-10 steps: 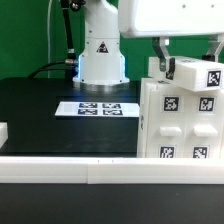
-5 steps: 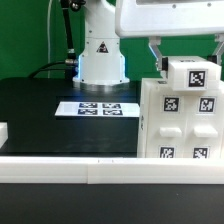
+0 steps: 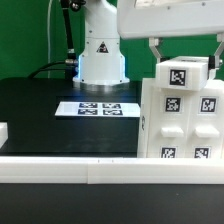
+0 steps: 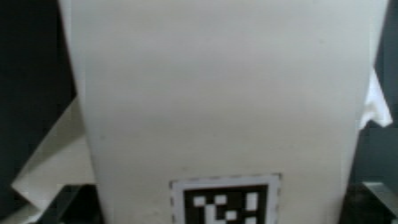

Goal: Assemble cabinet

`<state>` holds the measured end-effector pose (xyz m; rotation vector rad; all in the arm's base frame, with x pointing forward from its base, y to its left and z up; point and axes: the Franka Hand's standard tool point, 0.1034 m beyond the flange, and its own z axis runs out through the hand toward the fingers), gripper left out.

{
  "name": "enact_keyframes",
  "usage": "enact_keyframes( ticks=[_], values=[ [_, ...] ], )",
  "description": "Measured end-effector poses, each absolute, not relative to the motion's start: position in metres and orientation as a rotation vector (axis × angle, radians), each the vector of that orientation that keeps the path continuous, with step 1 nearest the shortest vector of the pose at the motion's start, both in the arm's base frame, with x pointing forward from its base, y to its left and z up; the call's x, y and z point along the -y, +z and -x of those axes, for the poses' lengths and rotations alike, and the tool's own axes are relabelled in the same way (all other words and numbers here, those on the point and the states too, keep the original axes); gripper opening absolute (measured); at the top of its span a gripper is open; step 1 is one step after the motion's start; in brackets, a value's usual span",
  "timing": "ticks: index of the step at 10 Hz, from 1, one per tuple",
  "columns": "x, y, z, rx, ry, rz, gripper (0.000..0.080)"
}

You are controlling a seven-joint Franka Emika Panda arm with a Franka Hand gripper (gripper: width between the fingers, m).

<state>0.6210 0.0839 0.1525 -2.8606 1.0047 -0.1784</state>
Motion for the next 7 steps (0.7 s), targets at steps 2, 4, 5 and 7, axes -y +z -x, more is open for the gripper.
enact_keyframes(
  ticks=[2, 4, 5, 7],
  values=[
    [-0.0847, 0.1518, -0.6202, -1.289, -0.159, 2.733, 0.056],
    [-0.0845, 0.1517, -0.6199, -1.53, -0.14, 2.597, 0.056],
    [-0.0842, 0.1515, -0.6199, -1.614, -0.133, 2.543, 0.056],
    [-0.0838, 0.1513, -0.6197, -1.782, -0.1, 2.406, 0.056]
  ],
)
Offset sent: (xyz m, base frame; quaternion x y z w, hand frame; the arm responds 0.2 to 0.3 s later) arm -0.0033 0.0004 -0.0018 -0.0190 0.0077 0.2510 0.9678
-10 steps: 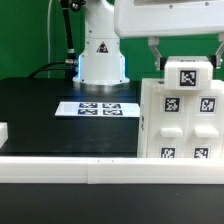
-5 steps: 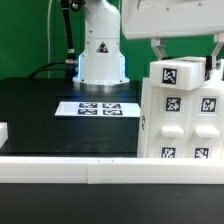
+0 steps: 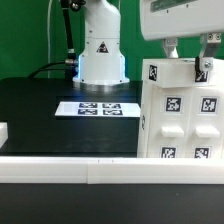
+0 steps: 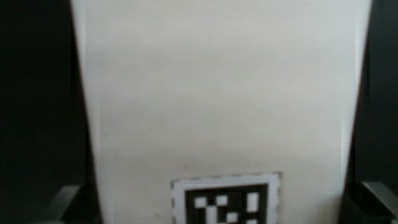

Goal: Assemble cabinet

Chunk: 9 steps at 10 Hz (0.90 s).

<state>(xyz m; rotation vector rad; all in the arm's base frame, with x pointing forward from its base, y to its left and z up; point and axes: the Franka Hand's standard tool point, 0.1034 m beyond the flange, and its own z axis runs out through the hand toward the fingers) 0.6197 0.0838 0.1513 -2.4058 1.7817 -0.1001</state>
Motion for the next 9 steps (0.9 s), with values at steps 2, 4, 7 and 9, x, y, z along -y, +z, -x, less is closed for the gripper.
enact_keyframes(
  ticks=[2, 4, 7, 9],
  values=[
    [-0.0834, 0.151, -0.6198, -1.918, -0.072, 2.28, 0.056],
    [-0.0829, 0.1509, -0.6199, -2.055, -0.04, 2.138, 0.056],
    [-0.0862, 0.1502, -0.6195, -2.115, -0.012, 2.06, 0.0627],
    [-0.0867, 0.1499, -0.6194, -2.104, -0.013, 2.071, 0.0761]
  ],
)
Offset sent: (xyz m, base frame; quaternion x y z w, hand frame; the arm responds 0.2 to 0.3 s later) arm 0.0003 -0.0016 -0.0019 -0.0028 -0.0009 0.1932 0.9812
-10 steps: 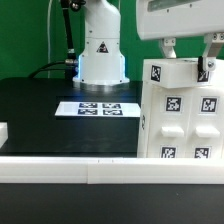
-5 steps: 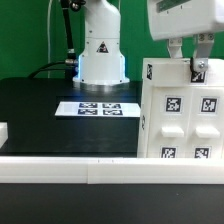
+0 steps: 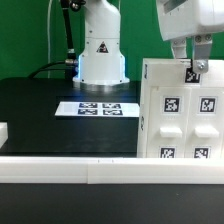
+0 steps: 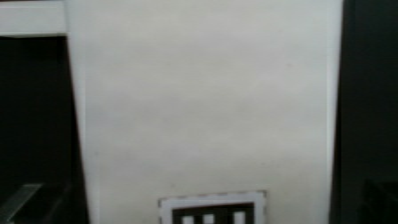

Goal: Assemble cabinet

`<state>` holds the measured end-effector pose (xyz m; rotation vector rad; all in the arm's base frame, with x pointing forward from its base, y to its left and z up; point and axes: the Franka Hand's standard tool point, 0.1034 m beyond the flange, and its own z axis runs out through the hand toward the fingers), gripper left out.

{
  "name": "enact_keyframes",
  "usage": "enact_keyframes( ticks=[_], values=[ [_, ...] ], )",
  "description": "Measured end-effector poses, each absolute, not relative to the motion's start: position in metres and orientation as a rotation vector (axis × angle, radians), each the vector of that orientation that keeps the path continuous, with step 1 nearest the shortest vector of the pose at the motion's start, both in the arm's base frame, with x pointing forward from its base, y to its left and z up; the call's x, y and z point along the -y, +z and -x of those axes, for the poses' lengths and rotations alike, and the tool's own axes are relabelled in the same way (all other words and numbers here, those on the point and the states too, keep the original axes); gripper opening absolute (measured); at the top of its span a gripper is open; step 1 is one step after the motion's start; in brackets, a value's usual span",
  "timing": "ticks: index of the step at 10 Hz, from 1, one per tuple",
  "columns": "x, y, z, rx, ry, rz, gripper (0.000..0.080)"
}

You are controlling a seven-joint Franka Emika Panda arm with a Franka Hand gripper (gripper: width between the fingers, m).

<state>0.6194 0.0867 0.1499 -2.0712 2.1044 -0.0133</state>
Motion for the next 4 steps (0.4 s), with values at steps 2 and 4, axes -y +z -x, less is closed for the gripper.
enact_keyframes(
  ticks=[2, 4],
  values=[
    [-0.0873, 0.1496, -0.6192, -2.095, -0.014, 2.082, 0.0798],
    [-0.0878, 0.1495, -0.6191, -2.09, -0.014, 2.086, 0.0797]
  ],
)
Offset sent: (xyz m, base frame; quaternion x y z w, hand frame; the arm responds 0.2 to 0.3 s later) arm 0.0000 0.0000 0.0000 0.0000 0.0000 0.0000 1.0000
